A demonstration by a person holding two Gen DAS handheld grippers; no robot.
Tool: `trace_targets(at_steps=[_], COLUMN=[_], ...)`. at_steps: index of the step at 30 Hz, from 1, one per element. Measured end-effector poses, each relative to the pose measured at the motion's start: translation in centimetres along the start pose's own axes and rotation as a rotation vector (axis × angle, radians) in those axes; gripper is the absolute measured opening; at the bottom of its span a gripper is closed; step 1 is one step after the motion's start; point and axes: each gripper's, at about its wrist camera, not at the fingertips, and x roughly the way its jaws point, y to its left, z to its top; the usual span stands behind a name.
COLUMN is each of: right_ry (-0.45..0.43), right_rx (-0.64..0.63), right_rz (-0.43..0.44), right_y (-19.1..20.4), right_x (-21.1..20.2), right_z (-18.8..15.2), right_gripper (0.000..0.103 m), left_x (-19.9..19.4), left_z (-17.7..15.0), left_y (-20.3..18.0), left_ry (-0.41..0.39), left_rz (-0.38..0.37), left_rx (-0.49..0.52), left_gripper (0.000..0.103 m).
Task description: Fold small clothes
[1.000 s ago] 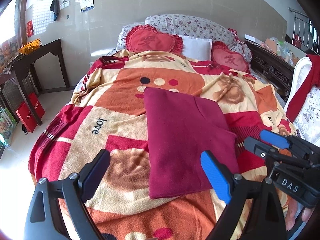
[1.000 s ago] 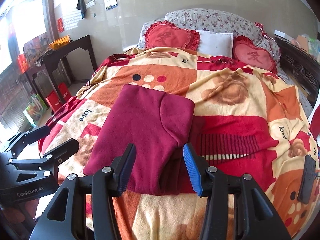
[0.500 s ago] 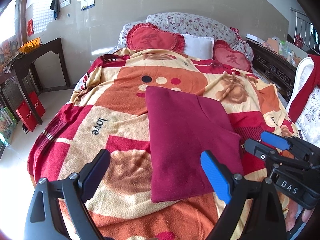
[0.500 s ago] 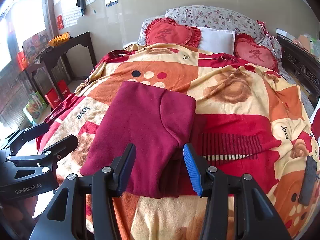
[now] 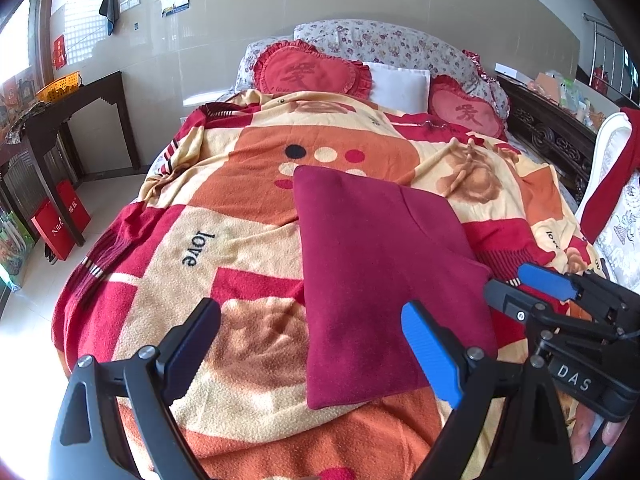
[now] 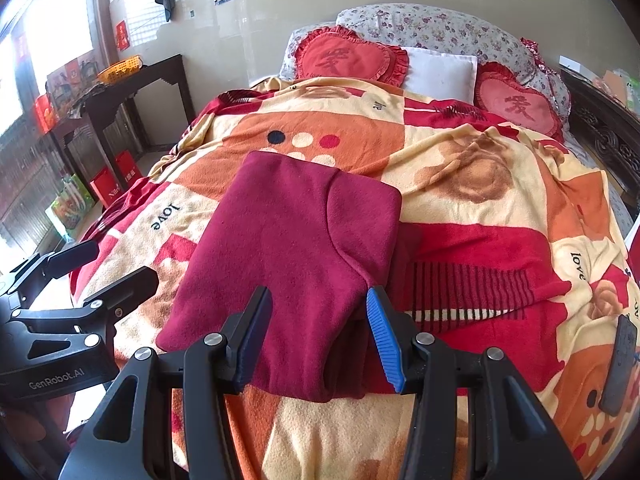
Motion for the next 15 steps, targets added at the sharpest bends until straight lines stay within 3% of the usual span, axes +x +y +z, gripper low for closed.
trace_targets(at_steps=[15], right_ry=[0.018], right_rx=[0.001], right_rz=[0.002], right_y=[0.3], right_x=[1.0], right_z=[0.4], right_gripper=[0.03], left_x=[1.2], left_z=[0.3], left_y=[0.2], left_ry=[0.018], left_rz=[-0.004], left_rx=[-0.003], left_gripper=[0.095])
